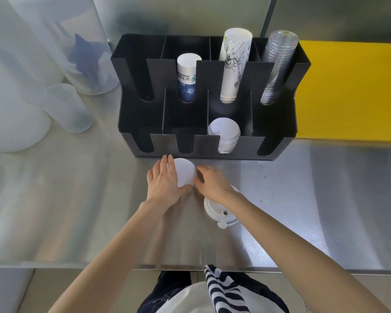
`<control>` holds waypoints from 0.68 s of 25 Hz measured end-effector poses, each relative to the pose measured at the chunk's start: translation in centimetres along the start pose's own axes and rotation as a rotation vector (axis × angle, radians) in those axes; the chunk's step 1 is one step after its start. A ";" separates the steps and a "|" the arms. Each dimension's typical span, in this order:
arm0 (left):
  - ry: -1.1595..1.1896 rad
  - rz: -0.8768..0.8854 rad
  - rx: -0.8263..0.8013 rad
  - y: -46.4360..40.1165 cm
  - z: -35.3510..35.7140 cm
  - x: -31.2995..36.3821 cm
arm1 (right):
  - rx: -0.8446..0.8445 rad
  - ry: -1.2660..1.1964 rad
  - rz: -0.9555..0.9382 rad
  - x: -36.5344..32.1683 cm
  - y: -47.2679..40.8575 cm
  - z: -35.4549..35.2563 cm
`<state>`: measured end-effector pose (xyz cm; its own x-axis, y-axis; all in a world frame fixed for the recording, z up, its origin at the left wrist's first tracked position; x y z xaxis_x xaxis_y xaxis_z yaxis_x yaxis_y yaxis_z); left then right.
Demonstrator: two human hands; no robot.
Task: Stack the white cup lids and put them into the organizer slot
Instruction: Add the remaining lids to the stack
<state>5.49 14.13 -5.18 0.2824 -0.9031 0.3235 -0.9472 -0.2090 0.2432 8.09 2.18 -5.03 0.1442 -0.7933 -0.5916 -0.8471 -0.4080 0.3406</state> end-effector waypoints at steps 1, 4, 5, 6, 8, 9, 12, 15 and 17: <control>-0.023 -0.020 -0.028 -0.5 0.0 -0.3 | -0.014 0.022 0.014 -0.1 -0.3 0.3; -0.024 -0.039 -0.079 -1.3 0.2 -0.8 | -0.015 0.128 0.009 -0.1 -0.6 0.6; -0.002 -0.035 -0.080 -1.4 0.2 -0.8 | -0.008 0.142 0.003 -0.2 -0.6 0.6; 0.017 -0.029 -0.075 -1.4 0.2 -0.8 | -0.003 0.138 -0.001 -0.3 -0.6 0.5; 0.049 -0.019 -0.058 -1.2 0.1 -0.7 | 0.014 0.127 -0.009 -0.4 -0.5 0.3; 0.081 -0.021 -0.051 -1.0 0.0 -0.7 | 0.029 0.117 -0.012 -0.5 -0.4 0.1; 0.299 -0.034 -0.005 0.2 -0.6 -0.3 | 0.087 -0.025 -0.024 -0.7 0.4 -0.8; 0.580 -0.028 0.139 2.5 -1.7 0.5 | 0.189 -0.225 -0.022 -0.3 2.0 -2.4; 0.746 -0.124 0.157 4.0 -1.6 0.6 | 0.257 -0.316 -0.008 0.5 3.4 -3.7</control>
<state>2.16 13.38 -2.57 0.3627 -0.3894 0.8467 -0.8966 -0.3934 0.2032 7.20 -1.30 -1.46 0.0212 -0.5963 -0.8025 -0.9525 -0.2559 0.1651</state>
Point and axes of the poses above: each hand's wrist, its own y-axis away from the middle knuckle, its own z-axis out of the palm, x = y × z, the point moved 6 cm from there along -y, towards the middle knuckle, and after that the axes turned 3 degrees about -z, right-handed, at the moved point
